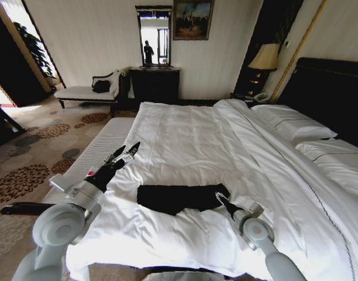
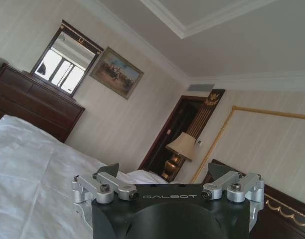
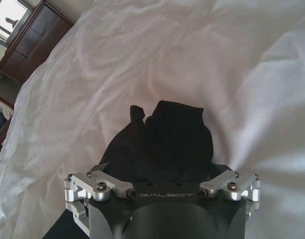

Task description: Fold the clothes on the bed.

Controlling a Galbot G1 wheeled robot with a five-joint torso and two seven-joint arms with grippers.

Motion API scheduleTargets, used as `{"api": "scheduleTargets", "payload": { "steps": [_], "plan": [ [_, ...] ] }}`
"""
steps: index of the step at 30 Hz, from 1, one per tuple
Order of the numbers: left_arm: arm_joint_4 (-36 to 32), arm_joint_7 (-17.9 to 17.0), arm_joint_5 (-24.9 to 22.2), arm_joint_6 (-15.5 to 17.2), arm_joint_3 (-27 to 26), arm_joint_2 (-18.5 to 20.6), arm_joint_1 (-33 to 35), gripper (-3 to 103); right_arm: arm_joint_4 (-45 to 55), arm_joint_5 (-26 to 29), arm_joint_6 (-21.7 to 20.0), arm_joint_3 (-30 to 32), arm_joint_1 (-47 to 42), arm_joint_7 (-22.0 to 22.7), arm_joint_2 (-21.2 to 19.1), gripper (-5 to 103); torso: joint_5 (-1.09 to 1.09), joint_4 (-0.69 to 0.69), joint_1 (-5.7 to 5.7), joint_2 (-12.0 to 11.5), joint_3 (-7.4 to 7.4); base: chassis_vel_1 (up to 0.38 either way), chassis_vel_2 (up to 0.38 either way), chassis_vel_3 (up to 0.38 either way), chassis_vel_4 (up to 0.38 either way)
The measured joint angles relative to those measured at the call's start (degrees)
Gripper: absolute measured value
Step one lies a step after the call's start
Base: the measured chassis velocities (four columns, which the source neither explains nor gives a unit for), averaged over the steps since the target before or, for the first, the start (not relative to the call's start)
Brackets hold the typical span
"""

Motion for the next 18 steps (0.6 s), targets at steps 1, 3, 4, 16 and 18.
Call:
{"api": "scheduleTargets", "payload": {
  "steps": [1,3,4,16,18],
  "plan": [
    [0.0,0.0,0.0,0.0,0.0,0.0,0.0,100,0.0,0.0,0.0,0.0,0.0,0.0,0.0,100,0.0,0.0,0.0,0.0,0.0,0.0,0.0,0.0,0.0],
    [0.24,-0.18,0.1,0.02,-0.72,-0.22,-0.08,100,-1.51,-0.06,0.42,-0.23,0.72,-0.83,1.29,100,0.0,0.0,-0.01,0.0,0.0,0.0,0.0,0.0,0.0],
    [0.16,-0.22,0.1,0.0,-0.99,-0.37,-0.08,100,-1.88,-0.14,0.54,-0.37,0.85,-1.05,1.55,100,0.0,0.01,-0.01,0.0,0.0,0.0,0.0,0.0,0.0],
    [-0.65,-0.3,1.52,-0.23,-2.11,-1.41,1.25,100,-3.68,-0.24,2.29,-0.27,1.3,-3.68,3.69,64,0.0,0.01,-0.01,0.0,0.0,0.0,0.0,0.0,0.0],
    [-0.71,-0.3,2.1,-0.28,-2.08,-1.5,1.49,100,-3.63,-0.21,2.68,0.03,1.29,-3.92,4.12,58,0.01,0.01,0.0,0.0,0.0,0.0,0.0,0.0,0.0]
  ]
}}
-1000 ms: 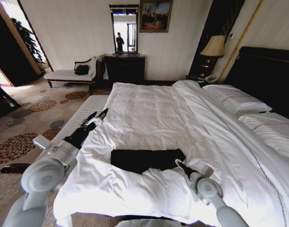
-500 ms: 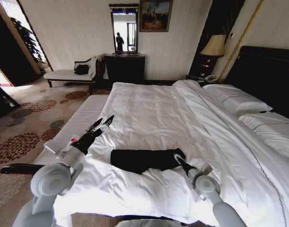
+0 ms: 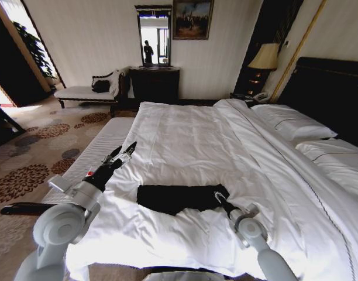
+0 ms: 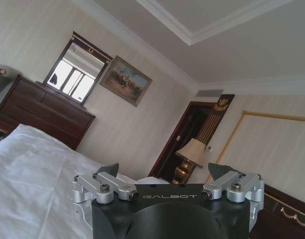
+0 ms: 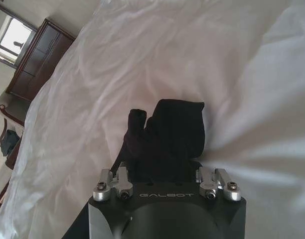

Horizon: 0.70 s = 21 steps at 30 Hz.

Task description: Fold the clothes on the bed.

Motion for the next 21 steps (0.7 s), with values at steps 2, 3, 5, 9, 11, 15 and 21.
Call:
{"api": "scheduleTargets", "payload": {
  "steps": [2,3,5,9,11,15,21],
  "plan": [
    [-0.08,0.04,0.82,-0.08,0.23,-0.26,0.42,100,0.28,0.05,0.62,0.51,-0.22,-0.22,0.31,48,0.0,0.0,0.0,0.0,0.0,0.0,0.0,0.0,0.0],
    [-0.08,0.04,0.82,-0.08,0.23,-0.26,0.42,100,0.28,0.05,0.62,0.51,-0.22,-0.22,0.31,48,0.0,0.0,0.0,0.0,0.0,0.0,0.0,0.0,0.0],
    [-0.07,0.12,1.78,-0.2,0.47,-0.55,0.77,100,0.49,0.17,1.01,0.89,-0.44,-0.29,0.55,36,0.0,0.0,0.0,0.0,0.0,0.0,0.0,0.0,0.0],
    [-0.06,0.17,2.66,-0.31,0.81,-0.89,1.24,100,0.77,0.33,1.43,1.25,-0.59,-0.37,0.84,26,0.0,0.01,-0.01,0.0,0.0,0.0,0.0,0.0,0.0],
    [-0.03,0.16,2.89,-0.31,0.92,-1.02,1.29,100,1.11,0.56,1.76,1.41,-0.66,-0.56,1.05,15,0.0,0.0,0.0,0.0,0.0,0.0,0.0,0.0,0.0],
    [-0.05,0.17,2.9,-0.28,0.91,-1.09,1.34,100,1.19,0.68,2.1,1.53,-0.76,-0.66,1.26,9,0.0,0.0,0.0,0.0,0.0,0.0,0.0,0.0,0.0],
    [-0.22,0.17,3.24,-0.27,0.8,-1.25,1.91,100,1.78,0.7,2.67,2.25,-1.13,-0.51,1.39,9,0.0,0.0,0.0,0.0,0.0,0.0,0.0,0.0,0.0]
  ]
}}
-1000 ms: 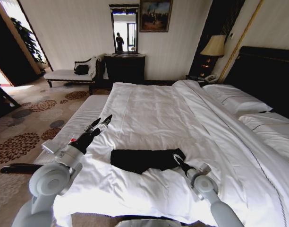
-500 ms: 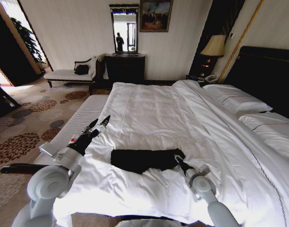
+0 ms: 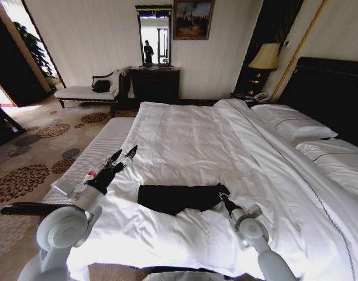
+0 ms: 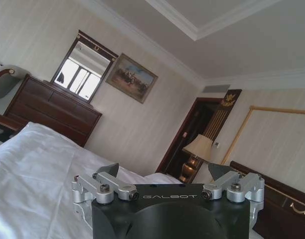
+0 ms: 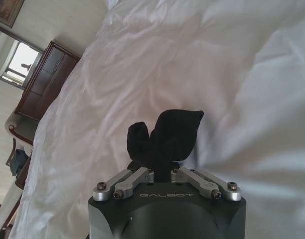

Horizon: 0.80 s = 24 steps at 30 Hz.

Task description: Fold the clothes on the bed.

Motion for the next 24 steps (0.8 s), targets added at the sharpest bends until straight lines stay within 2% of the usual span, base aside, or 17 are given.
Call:
{"api": "scheduleTargets", "payload": {
  "steps": [4,6,11,12,14,17,24],
  "plan": [
    [-0.12,0.0,0.06,-0.02,-0.11,-0.04,0.01,100,1.12,0.95,0.04,1.72,-0.66,0.3,-1.44,9,0.01,0.0,0.0,0.0,0.0,0.0,0.0,0.0,0.0],
    [-0.25,0.0,-0.03,-0.09,-0.29,0.05,-0.29,100,1.83,2.47,-0.04,4.38,-1.77,0.41,-5.63,9,-0.01,-0.02,0.0,0.0,0.0,0.0,0.0,0.0,0.0],
    [-0.27,0.0,-0.1,-0.25,-0.4,0.18,-0.63,100,1.84,3.63,-0.2,6.84,-2.68,0.27,-9.6,9,-0.01,-0.03,0.0,0.0,0.0,0.0,0.0,0.0,0.0],
    [-0.26,0.0,-0.22,-0.32,-0.43,0.2,-0.96,100,1.77,4.72,-0.32,8.64,-3.13,0.23,-11.98,9,-0.01,-0.02,0.0,0.0,0.0,0.0,0.0,0.0,0.0],
    [-0.18,0.0,-0.37,-0.39,-0.38,0.11,-1.46,100,2.0,5.55,-0.45,10.09,-3.41,0.23,-13.97,9,-0.01,-0.02,0.0,0.0,0.0,0.0,0.0,0.0,0.0],
    [-0.07,0.0,-0.38,-0.44,-0.27,0.05,-1.7,100,2.38,4.72,-0.4,9.55,-3.25,0.24,-14.14,9,-0.01,-0.01,0.0,0.0,0.0,0.0,0.0,0.0,0.0],
    [-0.16,0.0,-0.56,-0.79,-1.1,0.44,-1.33,100,5.77,-1.25,2.01,2.18,-1.77,-0.51,-12.82,9,-0.01,0.0,0.0,0.0,0.0,0.0,0.0,0.0,0.0]
  ]
}}
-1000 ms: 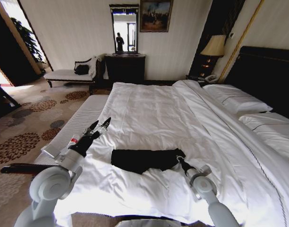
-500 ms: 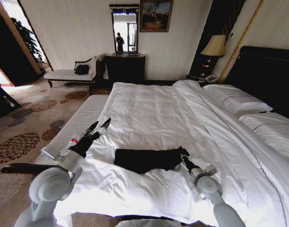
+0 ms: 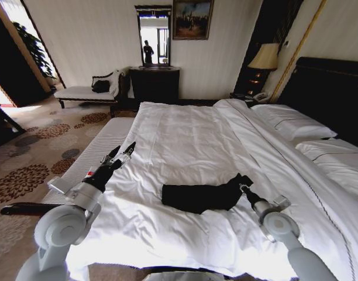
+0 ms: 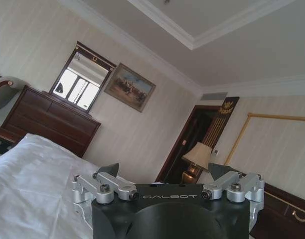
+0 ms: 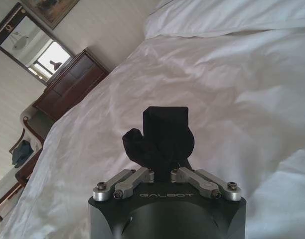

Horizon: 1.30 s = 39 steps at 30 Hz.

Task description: Fold the clothes on the bed.

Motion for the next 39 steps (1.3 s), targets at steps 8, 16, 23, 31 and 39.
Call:
{"api": "scheduleTargets", "payload": {
  "steps": [8,16,23,31,39],
  "plan": [
    [0.15,-0.04,0.03,-0.12,-0.64,-0.04,0.66,100,-0.29,-10.55,2.33,-9.94,2.49,-4.59,0.87,9,-0.01,0.0,0.0,0.0,0.0,0.0,0.0,0.0,0.0],
    [0.49,-0.13,0.09,-0.16,-1.45,-0.02,1.21,100,-4.03,-16.46,3.51,-18.74,4.68,-7.04,2.46,9,-0.01,-0.01,0.0,0.0,0.0,0.0,0.0,0.0,0.0],
    [0.33,-0.15,0.36,-0.21,-1.66,-0.02,2.05,100,-6.74,-20.42,5.05,-24.96,6.43,-8.84,3.51,9,-0.01,-0.01,0.0,0.0,0.0,0.0,0.0,0.0,0.0],
    [-0.16,-0.15,0.98,-0.21,-2.22,-0.37,3.32,100,-9.66,-22.24,9.94,-30.07,10.93,-12.07,6.62,9,-0.01,0.01,0.0,0.0,0.0,0.0,0.0,0.0,0.0],
    [-0.3,-0.15,0.89,-0.21,-3.22,-0.11,3.6,100,-11.19,-22.68,10.66,-33.77,13.88,-12.73,9.29,9,-0.01,-0.01,0.0,0.0,0.0,0.0,0.0,0.0,0.0]
  ]
}}
